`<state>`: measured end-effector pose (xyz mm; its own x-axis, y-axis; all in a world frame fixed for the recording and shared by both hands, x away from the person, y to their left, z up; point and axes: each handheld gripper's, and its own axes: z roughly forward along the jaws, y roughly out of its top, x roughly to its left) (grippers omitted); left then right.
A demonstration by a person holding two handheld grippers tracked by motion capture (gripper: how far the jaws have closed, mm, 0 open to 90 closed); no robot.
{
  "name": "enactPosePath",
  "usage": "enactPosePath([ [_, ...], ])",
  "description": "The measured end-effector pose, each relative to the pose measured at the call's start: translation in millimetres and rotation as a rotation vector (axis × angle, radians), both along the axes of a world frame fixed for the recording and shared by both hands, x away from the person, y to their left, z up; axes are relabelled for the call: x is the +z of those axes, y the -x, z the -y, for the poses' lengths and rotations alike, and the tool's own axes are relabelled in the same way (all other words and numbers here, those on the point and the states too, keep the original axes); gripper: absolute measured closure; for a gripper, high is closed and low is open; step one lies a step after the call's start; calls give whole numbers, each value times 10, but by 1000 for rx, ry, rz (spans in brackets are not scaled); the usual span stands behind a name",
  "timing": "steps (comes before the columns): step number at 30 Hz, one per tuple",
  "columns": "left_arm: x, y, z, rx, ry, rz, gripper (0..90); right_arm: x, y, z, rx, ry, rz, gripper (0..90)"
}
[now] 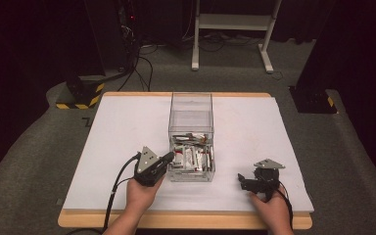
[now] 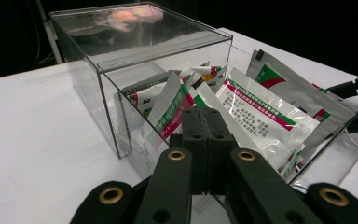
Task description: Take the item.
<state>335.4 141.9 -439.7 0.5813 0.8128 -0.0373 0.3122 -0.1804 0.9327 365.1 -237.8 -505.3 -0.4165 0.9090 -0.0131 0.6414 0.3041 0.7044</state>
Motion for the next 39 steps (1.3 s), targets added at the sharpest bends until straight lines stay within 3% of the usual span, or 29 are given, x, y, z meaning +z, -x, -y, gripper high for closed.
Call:
enactPosePath([
  [39, 224, 110, -162, -18, 145, 116, 896, 0, 0, 0, 0, 0, 0, 87],
])
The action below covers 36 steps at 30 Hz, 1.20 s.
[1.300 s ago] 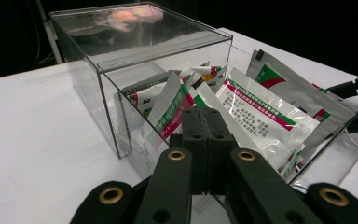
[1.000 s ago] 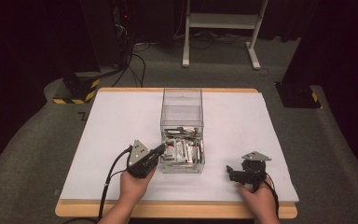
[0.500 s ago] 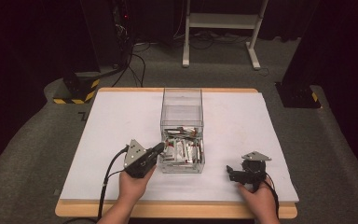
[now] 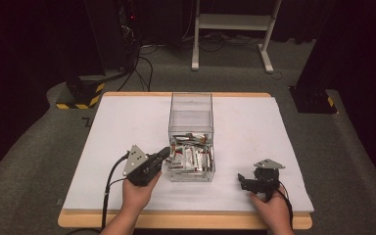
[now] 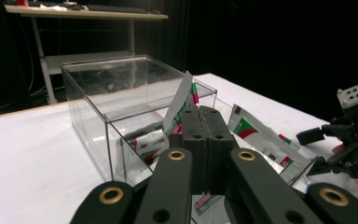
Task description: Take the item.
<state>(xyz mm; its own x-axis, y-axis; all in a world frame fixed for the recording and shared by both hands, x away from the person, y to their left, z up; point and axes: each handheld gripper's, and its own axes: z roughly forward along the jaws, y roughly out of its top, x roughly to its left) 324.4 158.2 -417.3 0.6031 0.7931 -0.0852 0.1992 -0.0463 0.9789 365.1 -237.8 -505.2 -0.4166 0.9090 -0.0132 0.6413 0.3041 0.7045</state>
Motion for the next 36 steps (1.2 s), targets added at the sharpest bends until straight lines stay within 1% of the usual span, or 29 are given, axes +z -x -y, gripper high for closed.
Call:
enactPosePath([
  [5, 46, 19, -48, 9, 12, 15, 896, 0, 0, 0, 0, 0, 0, 87],
  [12, 82, 28, -120, 25, 26, 22, 896, 0, 0, 0, 0, 0, 0, 88],
  [14, 91, 31, -144, 39, 17, 28, 896, 0, 0, 0, 0, 0, 0, 87],
  [16, 97, 29, -173, 44, 24, 28, 895, 0, 0, 0, 0, 0, 0, 88],
  [25, 103, 26, -284, 78, 23, 30, 896, 0, 0, 0, 0, 0, 0, 88],
  [31, 98, 24, -349, 106, 9, 34, 896, 0, 0, 0, 0, 0, 0, 88],
  [36, 91, 19, -396, 118, 7, 32, 895, 0, 0, 1, 0, -1, 0, 88],
])
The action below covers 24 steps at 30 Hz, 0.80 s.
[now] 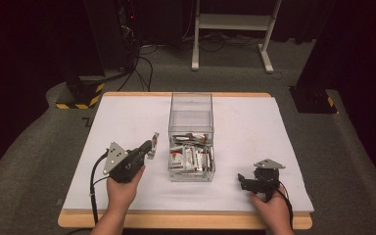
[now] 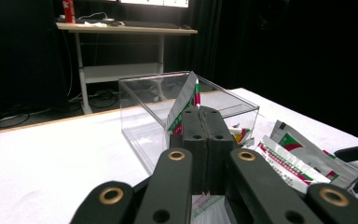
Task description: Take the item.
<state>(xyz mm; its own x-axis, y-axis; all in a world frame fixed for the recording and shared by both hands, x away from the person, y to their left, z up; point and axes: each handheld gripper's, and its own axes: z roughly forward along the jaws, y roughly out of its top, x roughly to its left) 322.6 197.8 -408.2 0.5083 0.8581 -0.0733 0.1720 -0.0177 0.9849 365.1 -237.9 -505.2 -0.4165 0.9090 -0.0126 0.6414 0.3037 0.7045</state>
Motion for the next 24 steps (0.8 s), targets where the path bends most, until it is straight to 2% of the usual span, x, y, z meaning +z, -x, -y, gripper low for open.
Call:
enactPosePath([
  [24, -58, -19, -265, 61, -4, -32, 895, 0, -2, 3, 0, -4, -1, 87],
])
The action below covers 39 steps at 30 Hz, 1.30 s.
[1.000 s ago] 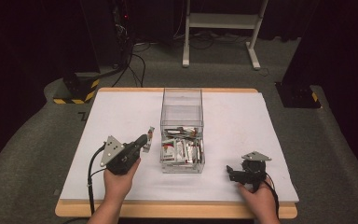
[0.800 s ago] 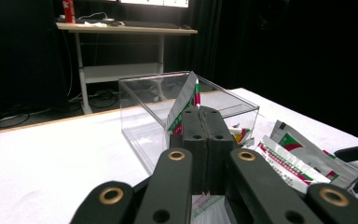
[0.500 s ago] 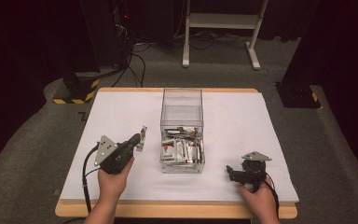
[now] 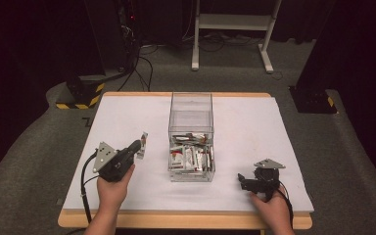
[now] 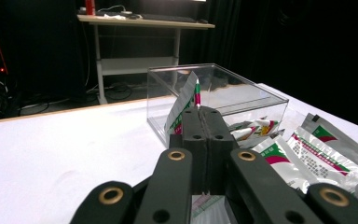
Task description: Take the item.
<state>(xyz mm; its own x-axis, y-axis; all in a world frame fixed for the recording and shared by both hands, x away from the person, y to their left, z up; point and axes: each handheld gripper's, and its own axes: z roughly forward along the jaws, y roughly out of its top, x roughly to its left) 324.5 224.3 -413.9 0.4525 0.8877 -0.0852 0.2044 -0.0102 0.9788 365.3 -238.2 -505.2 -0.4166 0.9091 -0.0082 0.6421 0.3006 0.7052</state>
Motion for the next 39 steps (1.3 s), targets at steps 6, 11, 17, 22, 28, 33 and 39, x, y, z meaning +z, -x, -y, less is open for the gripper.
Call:
enactPosePath([
  [6, -34, -13, -44, 14, -6, -10, 895, 0, -1, 0, 0, 1, 0, 87],
  [11, -71, -34, -91, 29, -5, -21, 895, 0, -1, -1, 0, 1, 0, 87],
  [17, -144, -60, -130, 37, -6, -42, 895, 0, 0, 0, 0, 0, 0, 87],
  [22, -202, -107, -126, 38, -11, -62, 895, -1, 0, -1, -1, 2, 0, 87],
  [28, -237, -126, -123, 42, -17, -69, 896, -1, -1, -1, -1, 2, 0, 87],
  [33, -261, -159, -169, 57, -18, -78, 896, 0, -2, -1, -1, 1, 0, 87],
  [39, -292, -242, -216, 78, -32, -90, 896, -1, -1, -2, 0, 2, 0, 87],
])
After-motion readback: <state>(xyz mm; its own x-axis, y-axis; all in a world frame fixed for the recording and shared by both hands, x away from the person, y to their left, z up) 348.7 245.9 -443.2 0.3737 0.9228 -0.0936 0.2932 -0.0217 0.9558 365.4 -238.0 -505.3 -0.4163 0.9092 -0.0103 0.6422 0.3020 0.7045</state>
